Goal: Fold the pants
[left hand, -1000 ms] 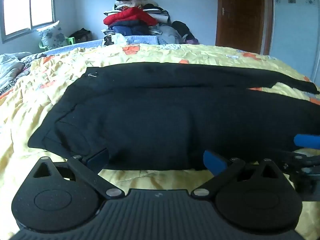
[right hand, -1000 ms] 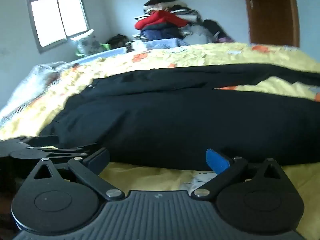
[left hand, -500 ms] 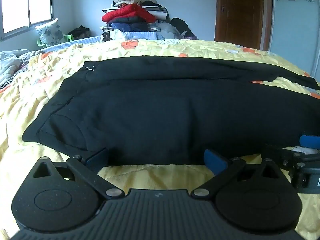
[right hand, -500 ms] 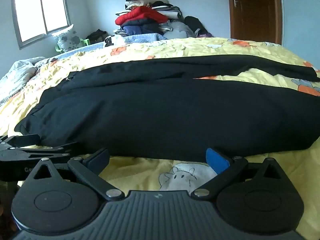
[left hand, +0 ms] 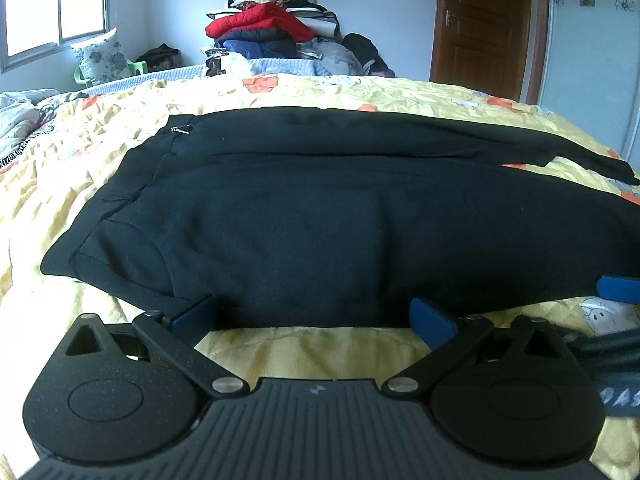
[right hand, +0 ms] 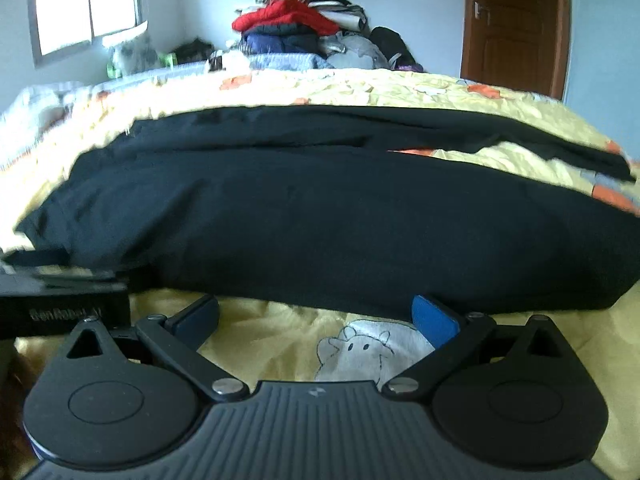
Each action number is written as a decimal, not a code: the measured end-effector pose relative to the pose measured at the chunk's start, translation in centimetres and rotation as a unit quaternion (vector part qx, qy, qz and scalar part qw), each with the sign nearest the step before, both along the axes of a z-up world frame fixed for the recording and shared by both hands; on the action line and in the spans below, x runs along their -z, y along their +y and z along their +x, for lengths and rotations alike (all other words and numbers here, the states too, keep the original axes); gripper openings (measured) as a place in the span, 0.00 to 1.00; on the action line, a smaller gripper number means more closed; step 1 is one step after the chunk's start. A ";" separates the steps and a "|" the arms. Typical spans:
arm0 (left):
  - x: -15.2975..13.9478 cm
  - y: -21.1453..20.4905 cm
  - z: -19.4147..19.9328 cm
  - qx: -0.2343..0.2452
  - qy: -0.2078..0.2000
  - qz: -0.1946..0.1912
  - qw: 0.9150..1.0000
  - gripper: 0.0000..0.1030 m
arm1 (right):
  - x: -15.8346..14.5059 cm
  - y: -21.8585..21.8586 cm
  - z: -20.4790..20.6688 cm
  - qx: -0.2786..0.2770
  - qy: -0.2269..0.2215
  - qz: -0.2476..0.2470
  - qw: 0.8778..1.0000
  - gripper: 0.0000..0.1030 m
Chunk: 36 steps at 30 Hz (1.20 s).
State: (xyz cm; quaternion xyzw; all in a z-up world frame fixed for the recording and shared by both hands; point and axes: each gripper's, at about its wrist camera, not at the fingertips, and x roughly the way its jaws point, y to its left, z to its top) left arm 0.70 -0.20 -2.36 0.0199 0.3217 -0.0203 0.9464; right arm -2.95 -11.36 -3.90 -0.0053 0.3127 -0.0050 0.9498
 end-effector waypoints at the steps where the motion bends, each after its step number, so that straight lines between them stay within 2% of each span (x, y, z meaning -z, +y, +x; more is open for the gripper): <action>1: 0.0 0.0 0.0 0.000 0.000 -0.001 1.000 1.00 | 0.0 0.1 -0.1 0.000 -0.002 -0.003 1.000 1.00; 4: 0.0 0.0 0.0 0.000 0.000 -0.001 1.000 1.00 | 0.0 -0.4 -0.1 0.001 -0.001 0.010 1.000 1.00; 17: 0.1 0.2 0.1 0.000 0.000 -0.002 1.000 1.00 | 0.0 -0.5 -0.1 0.001 -0.003 0.011 1.000 1.00; 21: 0.1 0.2 0.1 0.000 0.000 -0.002 1.000 1.00 | -0.4 -1.3 -0.5 0.042 -0.024 0.013 0.999 1.00; 24: 0.1 0.2 0.1 0.000 0.000 -0.002 1.000 1.00 | 0.0 -2.0 0.3 0.059 -0.004 0.012 0.998 1.00; 36: 0.1 0.2 0.1 0.000 0.000 -0.002 1.000 1.00 | 0.3 -2.0 0.6 0.054 -0.004 0.007 0.999 1.00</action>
